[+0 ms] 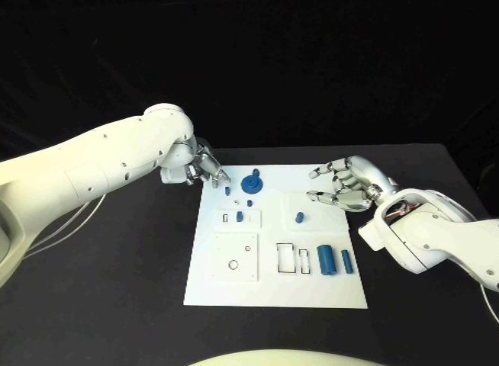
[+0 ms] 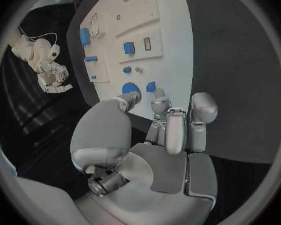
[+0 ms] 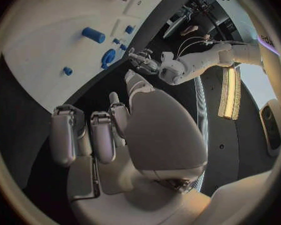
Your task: Assemble the parts on the task board
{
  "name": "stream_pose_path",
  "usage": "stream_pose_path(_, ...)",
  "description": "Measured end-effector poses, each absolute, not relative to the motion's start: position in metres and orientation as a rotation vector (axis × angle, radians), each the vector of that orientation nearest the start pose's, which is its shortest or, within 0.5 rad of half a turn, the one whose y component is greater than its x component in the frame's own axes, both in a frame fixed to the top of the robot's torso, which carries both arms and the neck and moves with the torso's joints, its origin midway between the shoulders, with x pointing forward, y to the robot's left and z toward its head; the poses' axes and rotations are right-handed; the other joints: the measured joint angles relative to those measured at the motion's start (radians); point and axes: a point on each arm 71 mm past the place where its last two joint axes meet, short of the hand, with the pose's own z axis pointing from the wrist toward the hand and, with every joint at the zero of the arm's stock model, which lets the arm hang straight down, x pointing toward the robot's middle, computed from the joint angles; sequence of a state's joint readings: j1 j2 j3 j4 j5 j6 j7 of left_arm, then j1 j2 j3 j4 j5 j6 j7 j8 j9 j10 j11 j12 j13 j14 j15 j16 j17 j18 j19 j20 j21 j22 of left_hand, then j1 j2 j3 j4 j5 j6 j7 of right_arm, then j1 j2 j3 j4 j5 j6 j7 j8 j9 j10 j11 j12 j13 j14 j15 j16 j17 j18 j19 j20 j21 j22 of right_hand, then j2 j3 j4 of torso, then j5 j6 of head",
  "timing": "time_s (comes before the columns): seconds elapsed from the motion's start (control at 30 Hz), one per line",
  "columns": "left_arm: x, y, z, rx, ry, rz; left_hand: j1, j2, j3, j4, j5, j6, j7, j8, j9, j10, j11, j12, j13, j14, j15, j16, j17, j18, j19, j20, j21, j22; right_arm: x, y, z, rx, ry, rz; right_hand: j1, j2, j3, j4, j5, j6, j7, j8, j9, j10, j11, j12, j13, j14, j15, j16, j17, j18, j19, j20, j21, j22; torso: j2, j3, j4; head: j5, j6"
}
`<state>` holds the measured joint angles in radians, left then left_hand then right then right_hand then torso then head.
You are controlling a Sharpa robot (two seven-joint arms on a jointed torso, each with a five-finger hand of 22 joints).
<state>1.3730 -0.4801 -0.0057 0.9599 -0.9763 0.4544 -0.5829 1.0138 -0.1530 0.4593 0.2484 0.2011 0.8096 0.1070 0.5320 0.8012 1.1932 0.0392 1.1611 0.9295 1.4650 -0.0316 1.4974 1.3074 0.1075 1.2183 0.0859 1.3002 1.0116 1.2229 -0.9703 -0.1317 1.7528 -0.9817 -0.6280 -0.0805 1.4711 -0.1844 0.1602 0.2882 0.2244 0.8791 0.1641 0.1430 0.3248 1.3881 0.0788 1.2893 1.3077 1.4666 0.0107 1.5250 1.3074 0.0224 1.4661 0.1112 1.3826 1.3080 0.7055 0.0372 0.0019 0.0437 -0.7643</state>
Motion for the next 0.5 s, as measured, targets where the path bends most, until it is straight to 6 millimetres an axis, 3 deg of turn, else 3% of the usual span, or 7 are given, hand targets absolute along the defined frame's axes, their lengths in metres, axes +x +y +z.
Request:
stream_pose_path(0.07,0.585,0.193,-0.165,-0.244,2.433,-0.259,0.005,-0.005,0.000,0.000,0.000,-0.003,0.003,-0.009,-0.004,-0.004,-0.003,0.000,-0.003,0.000,0.000,0.000,0.000,0.000,0.000,0.000,0.000,0.000,0.438,-0.212,-0.180,0.386,1.592,0.876,0.000,0.000,0.000,0.000,0.000,0.000,0.000,0.000,0.000,0.000,0.000,0.000,0.000,0.000,0.000,0.000,0.000,0.000,0.000,0.000,0.000,0.000,0.000,0.0001,0.0001,0.000,0.000)
stream_pose_path(0.13,0.584,0.191,-0.167,-0.244,2.435,-0.263,0.020,0.005,-0.005,0.005,0.000,-0.007,0.007,-0.025,-0.017,-0.011,0.004,-0.004,-0.008,0.003,0.004,0.000,0.000,0.000,-0.002,0.002,0.000,0.000,0.438,-0.211,-0.181,0.386,1.593,0.877,0.000,0.000,0.000,0.000,0.000,0.000,0.000,0.000,0.000,0.000,0.000,0.000,0.000,0.000,0.000,0.000,0.000,0.000,0.000,0.000,0.000,0.000,-0.001,0.0002,0.0002,-0.001,0.000)
stream_pose_path(0.3,0.584,0.190,-0.174,-0.254,2.439,-0.270,0.039,0.003,-0.021,0.021,0.000,0.002,0.016,-0.076,-0.064,-0.037,0.014,-0.024,-0.030,0.000,0.014,0.000,0.000,0.000,-0.007,0.007,0.000,0.000,0.438,-0.211,-0.181,0.386,1.593,0.877,0.000,0.000,0.000,0.000,0.000,0.000,0.000,0.000,0.000,0.000,0.000,0.000,0.000,0.000,0.000,0.000,0.000,0.000,0.000,0.000,0.000,0.000,-0.001,0.0001,0.0003,-0.003,0.002)
stream_pose_path(0.5,0.585,0.191,-0.179,-0.270,2.435,-0.274,0.039,0.003,-0.028,0.028,0.000,0.006,0.020,-0.089,-0.078,-0.039,0.015,-0.026,-0.038,0.000,0.014,0.000,0.000,0.000,-0.007,0.007,0.000,0.000,0.438,-0.210,-0.181,0.385,1.594,0.879,0.000,0.000,0.000,0.000,0.000,0.000,0.000,0.000,0.000,0.000,0.000,0.000,0.000,0.000,0.000,0.000,0.000,0.000,0.000,0.000,0.000,0.000,-0.002,0.0000,0.0012,-0.004,0.004)
